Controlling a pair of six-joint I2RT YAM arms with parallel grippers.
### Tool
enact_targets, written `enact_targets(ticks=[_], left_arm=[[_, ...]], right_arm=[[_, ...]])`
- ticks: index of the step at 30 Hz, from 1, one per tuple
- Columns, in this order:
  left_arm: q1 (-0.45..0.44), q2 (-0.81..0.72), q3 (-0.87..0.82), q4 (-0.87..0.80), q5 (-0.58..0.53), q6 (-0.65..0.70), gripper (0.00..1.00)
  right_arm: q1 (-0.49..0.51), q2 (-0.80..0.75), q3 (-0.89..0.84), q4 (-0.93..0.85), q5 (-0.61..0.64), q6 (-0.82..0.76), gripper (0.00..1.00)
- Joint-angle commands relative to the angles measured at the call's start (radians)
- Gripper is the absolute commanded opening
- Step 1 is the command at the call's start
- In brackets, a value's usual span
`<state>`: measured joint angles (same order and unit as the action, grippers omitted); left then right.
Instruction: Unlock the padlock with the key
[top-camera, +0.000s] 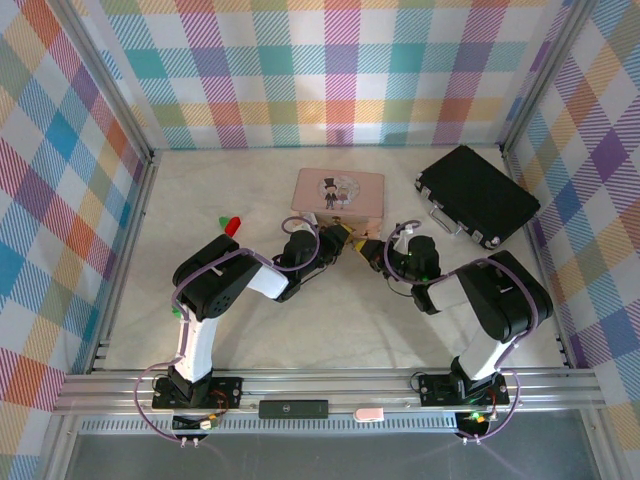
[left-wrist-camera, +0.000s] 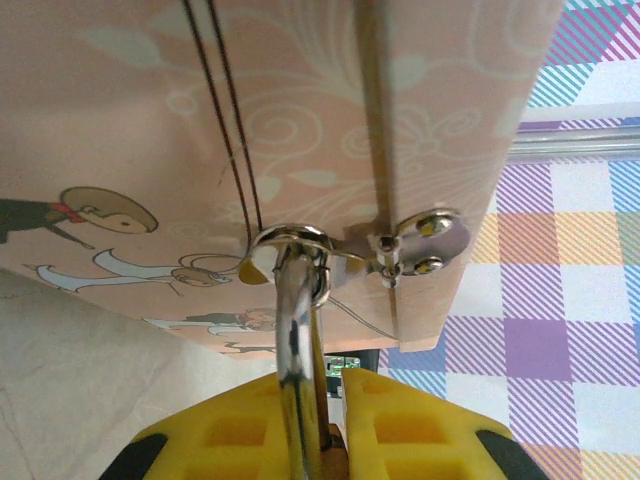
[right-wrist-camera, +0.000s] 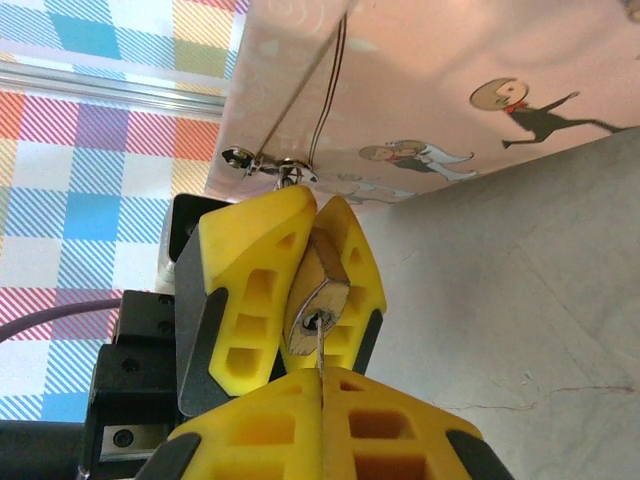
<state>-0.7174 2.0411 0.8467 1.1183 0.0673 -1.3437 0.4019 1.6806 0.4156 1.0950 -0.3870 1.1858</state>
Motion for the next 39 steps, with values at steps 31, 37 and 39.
enact_targets(ticks=[31, 37, 39], left_arm=[[0.008, -0.011, 0.007, 0.109, 0.025, -0.014, 0.00], [0.010, -0.001, 0.005, 0.113, -0.010, -0.021, 0.00], [0.010, 0.002, 0.007, 0.121, -0.021, -0.028, 0.00]], right_arm=[[-0.052, 0.068, 0.078, 0.011, -0.070, -0.046, 0.00], [-0.052, 0.063, 0.002, 0.079, -0.021, 0.030, 0.00], [-0.052, 0.060, -0.021, 0.109, 0.005, 0.056, 0.00]])
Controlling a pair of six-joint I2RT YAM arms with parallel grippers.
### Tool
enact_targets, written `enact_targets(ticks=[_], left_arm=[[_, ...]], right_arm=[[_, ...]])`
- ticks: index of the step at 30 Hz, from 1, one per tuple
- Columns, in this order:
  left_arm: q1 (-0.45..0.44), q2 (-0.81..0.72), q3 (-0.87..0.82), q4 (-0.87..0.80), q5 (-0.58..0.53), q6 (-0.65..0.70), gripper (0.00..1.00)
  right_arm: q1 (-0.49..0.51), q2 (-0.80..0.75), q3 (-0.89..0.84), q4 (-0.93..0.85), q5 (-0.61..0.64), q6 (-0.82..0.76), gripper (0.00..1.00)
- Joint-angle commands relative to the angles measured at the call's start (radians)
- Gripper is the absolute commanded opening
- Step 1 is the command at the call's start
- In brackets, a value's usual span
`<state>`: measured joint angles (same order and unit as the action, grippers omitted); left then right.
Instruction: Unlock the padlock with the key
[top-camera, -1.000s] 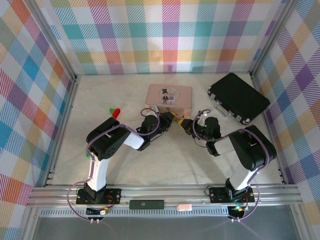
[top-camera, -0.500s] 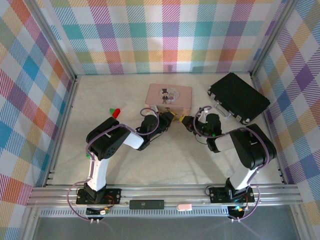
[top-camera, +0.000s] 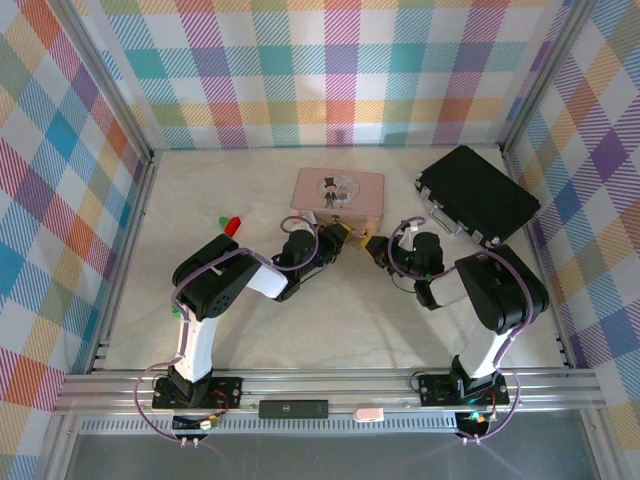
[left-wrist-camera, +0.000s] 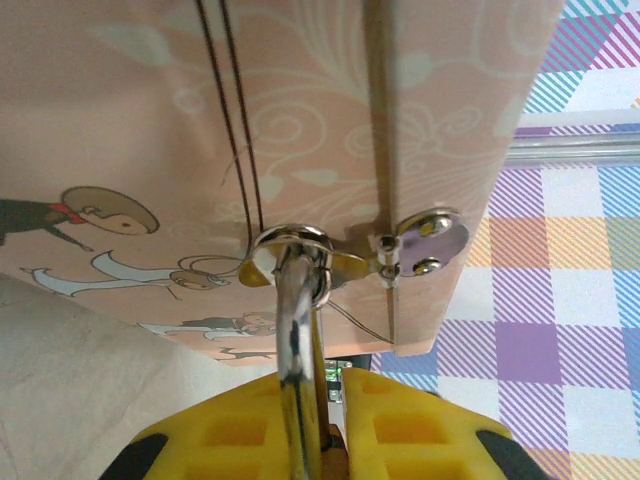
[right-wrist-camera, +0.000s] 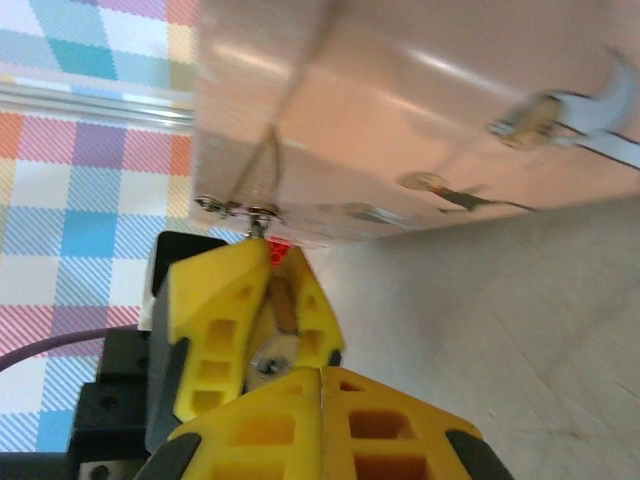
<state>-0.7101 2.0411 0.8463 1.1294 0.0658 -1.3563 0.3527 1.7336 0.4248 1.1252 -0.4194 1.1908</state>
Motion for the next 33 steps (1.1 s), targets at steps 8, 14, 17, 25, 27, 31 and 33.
enact_targets(ticks=[8, 14, 17, 25, 27, 31, 33], left_arm=[[0.002, 0.001, 0.008, 0.108, -0.069, -0.038, 0.00], [-0.002, -0.001, 0.011, 0.108, -0.072, -0.043, 0.00], [-0.001, 0.002, 0.010, 0.110, -0.069, -0.048, 0.00], [-0.005, 0.000, 0.010, 0.107, -0.066, -0.048, 0.00], [-0.005, -0.001, 0.007, 0.109, -0.067, -0.050, 0.00], [-0.005, -0.002, 0.007, 0.110, -0.067, -0.050, 0.00], [-0.004, -0.002, 0.008, 0.110, -0.067, -0.050, 0.00]], right_arm=[[0.039, -0.040, -0.079, 0.144, 0.154, 0.094, 0.00], [0.071, -0.047, -0.062, 0.180, 0.200, 0.074, 0.00], [0.076, -0.029, -0.046, 0.208, 0.202, 0.068, 0.00], [0.087, 0.034, -0.012, 0.274, 0.199, 0.072, 0.00], [0.091, 0.047, -0.003, 0.281, 0.198, 0.070, 0.00], [0.099, 0.057, 0.008, 0.281, 0.202, 0.069, 0.00], [0.104, 0.057, 0.011, 0.281, 0.202, 0.067, 0.00]])
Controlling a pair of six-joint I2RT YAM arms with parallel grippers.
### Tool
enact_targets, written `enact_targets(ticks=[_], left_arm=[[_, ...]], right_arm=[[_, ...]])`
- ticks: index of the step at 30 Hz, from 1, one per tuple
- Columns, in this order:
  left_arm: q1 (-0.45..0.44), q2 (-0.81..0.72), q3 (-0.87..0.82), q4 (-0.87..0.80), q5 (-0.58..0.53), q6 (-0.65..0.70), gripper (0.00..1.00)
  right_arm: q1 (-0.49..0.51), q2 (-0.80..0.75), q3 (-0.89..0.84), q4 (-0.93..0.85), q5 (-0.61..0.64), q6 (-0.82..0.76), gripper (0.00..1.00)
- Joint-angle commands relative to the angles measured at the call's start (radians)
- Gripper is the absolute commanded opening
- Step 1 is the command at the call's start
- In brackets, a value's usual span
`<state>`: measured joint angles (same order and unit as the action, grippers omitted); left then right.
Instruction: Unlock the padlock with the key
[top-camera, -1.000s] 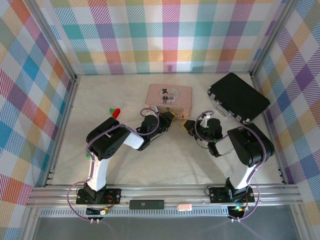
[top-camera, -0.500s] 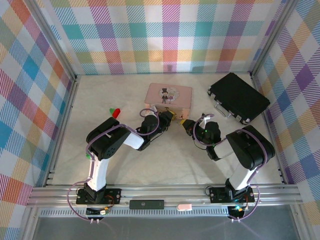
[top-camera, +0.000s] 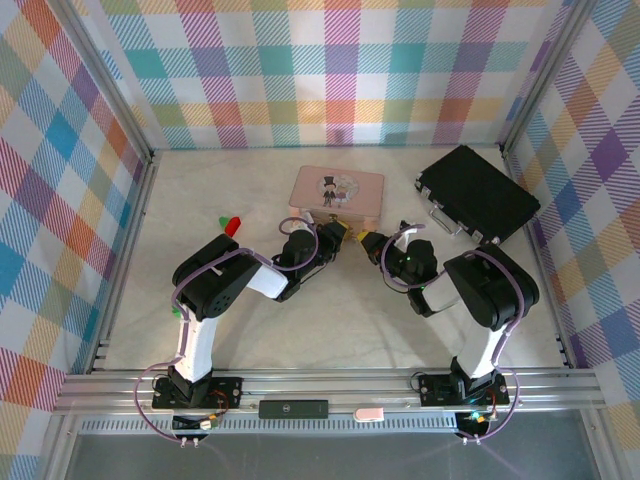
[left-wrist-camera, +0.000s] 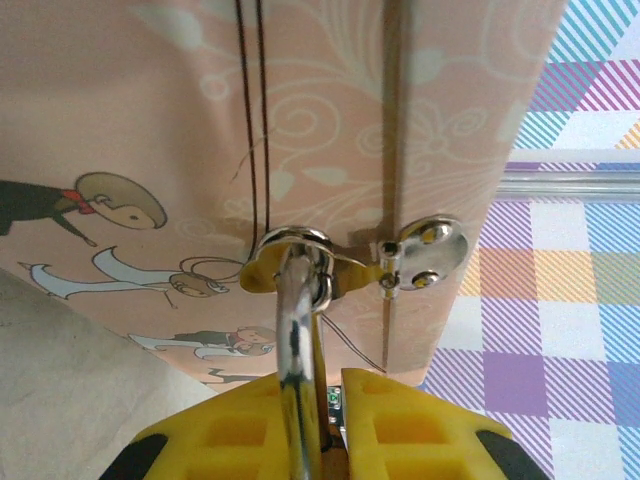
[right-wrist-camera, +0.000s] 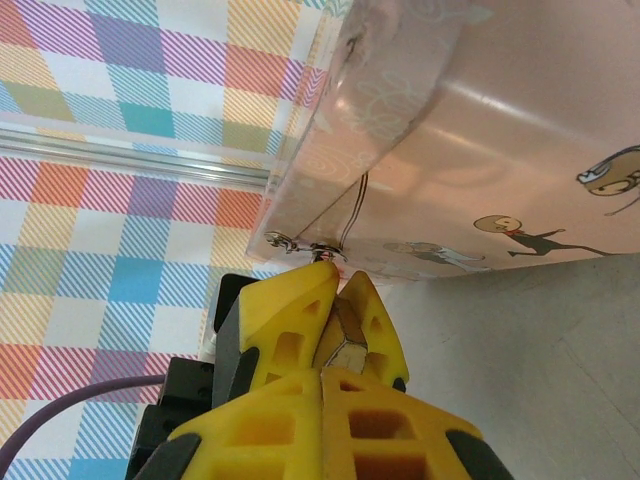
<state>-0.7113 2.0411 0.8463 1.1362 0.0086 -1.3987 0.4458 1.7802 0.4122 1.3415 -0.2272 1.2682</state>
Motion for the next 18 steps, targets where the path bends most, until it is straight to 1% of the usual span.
enact_targets(ticks=[1, 18], left_arm=[[-0.004, -0.001, 0.009, 0.103, -0.010, -0.008, 0.00], [-0.009, 0.004, 0.010, 0.136, -0.006, -0.054, 0.00]], right_arm=[[0.011, 0.012, 0.025, 0.065, 0.010, -0.013, 0.00], [0.028, 0.036, 0.039, 0.066, 0.032, -0.036, 0.00]])
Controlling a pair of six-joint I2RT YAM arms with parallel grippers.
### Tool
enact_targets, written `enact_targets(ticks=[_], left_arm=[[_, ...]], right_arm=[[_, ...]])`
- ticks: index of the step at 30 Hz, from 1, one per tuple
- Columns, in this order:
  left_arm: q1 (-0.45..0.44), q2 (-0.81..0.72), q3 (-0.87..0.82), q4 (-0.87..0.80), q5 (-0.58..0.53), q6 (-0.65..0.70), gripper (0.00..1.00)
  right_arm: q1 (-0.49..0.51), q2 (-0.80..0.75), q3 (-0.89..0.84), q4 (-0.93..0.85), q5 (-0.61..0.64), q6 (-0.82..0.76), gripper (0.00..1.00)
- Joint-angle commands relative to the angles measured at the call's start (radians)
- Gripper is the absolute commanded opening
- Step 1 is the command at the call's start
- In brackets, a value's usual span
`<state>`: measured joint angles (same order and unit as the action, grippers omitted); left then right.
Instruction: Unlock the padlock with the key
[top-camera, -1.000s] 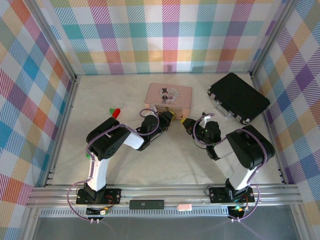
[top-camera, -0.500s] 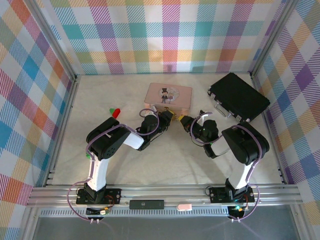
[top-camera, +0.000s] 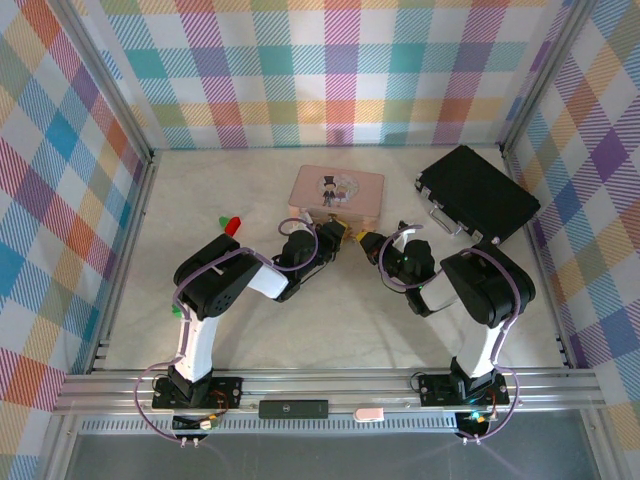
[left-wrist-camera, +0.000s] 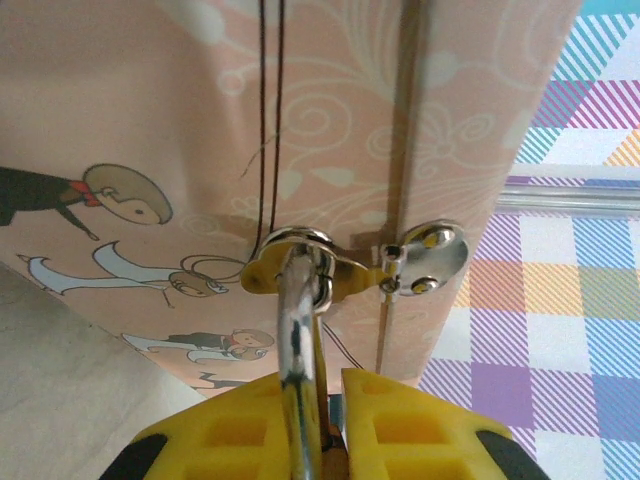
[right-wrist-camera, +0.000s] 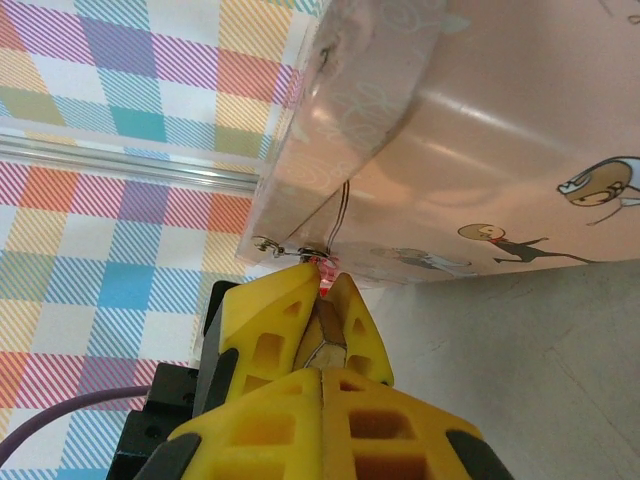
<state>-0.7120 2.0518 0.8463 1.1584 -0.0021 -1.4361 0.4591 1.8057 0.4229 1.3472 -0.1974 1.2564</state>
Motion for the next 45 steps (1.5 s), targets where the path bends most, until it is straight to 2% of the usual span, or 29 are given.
enact_targets(ticks=[1, 10, 22, 31, 39, 45], left_arm=[[-0.009, -0.006, 0.008, 0.115, 0.004, -0.017, 0.00], [-0.015, -0.013, 0.001, 0.102, 0.008, -0.027, 0.00], [-0.018, -0.050, 0.014, 0.057, 0.013, -0.063, 0.00], [-0.018, -0.064, 0.014, 0.055, 0.081, -0.072, 0.00], [-0.018, -0.068, 0.031, 0.041, 0.095, -0.167, 0.00], [-0.018, -0.093, 0.051, 0.031, 0.108, -0.155, 0.00]], right_arm=[[0.015, 0.008, 0.029, 0.060, 0.004, -0.027, 0.00], [0.019, -0.062, 0.017, 0.060, 0.023, -0.076, 0.00], [0.049, 0.001, 0.031, 0.059, 0.015, -0.089, 0.00], [0.041, 0.026, 0.087, -0.035, -0.032, -0.132, 0.00], [0.053, 0.013, 0.086, -0.097, -0.065, -0.243, 0.00], [0.058, 0.025, 0.095, -0.120, -0.051, -0.196, 0.00]])
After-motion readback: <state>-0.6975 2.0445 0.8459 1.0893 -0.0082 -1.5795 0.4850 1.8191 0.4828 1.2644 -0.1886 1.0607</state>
